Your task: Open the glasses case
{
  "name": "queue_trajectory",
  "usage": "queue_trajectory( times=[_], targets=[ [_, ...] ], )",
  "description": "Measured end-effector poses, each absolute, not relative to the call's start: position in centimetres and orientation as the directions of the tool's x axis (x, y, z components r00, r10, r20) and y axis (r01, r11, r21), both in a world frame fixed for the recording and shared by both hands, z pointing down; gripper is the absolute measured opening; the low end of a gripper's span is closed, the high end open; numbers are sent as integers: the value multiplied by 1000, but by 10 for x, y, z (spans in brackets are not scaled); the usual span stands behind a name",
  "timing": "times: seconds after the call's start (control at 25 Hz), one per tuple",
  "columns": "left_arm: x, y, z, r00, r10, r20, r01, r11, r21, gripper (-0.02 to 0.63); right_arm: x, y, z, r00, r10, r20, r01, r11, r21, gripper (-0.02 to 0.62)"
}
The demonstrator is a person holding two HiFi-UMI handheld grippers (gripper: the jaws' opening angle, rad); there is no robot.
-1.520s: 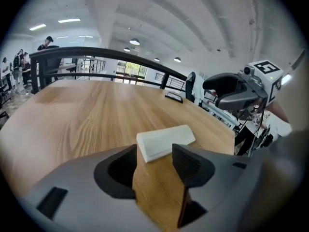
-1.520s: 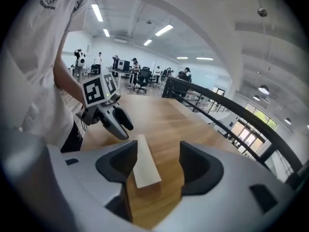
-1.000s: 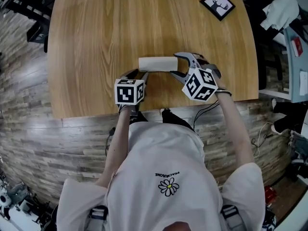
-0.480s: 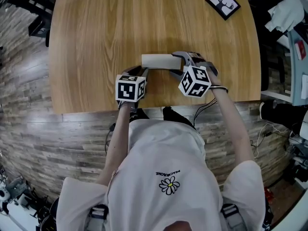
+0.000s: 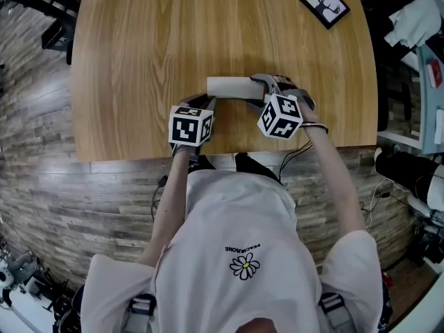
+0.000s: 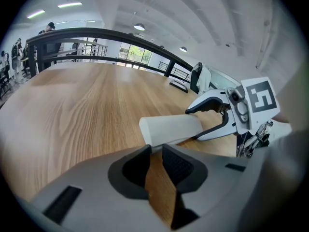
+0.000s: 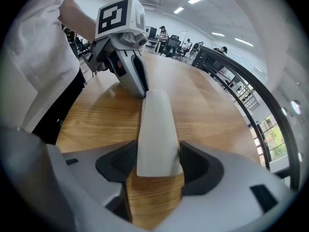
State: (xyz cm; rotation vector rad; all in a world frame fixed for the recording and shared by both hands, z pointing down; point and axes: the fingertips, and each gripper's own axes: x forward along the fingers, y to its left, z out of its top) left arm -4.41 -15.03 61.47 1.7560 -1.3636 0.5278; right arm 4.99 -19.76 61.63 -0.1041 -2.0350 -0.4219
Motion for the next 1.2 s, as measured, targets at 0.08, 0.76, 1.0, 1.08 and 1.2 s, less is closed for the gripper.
queue_trajectory(
  times=[0.08, 0.76, 1.0, 1.08, 1.2],
  targets=[
    [-44, -151, 615, 321, -584, 745, -934, -67, 350, 94, 50, -198, 617, -485, -112, 868, 248, 934, 259, 264],
    [-43, -151, 616, 326, -559, 763, -939, -96, 330, 89, 48, -205, 616, -411, -65, 909, 298, 933, 202, 265],
    [-42, -151, 616, 332, -558, 761, -935, -90, 342, 89, 47, -206, 615, -375, -37, 926, 304, 939, 160, 265],
    [-43, -151, 617, 333, -558, 760, -935, -91, 342, 89, 47, -207, 613, -379, -5, 926, 279, 953, 119, 265],
    [-43, -151, 617, 334, -558, 759, -935, -93, 343, 89, 45, -207, 609, -375, 49, 926, 255, 965, 53, 265]
  ],
)
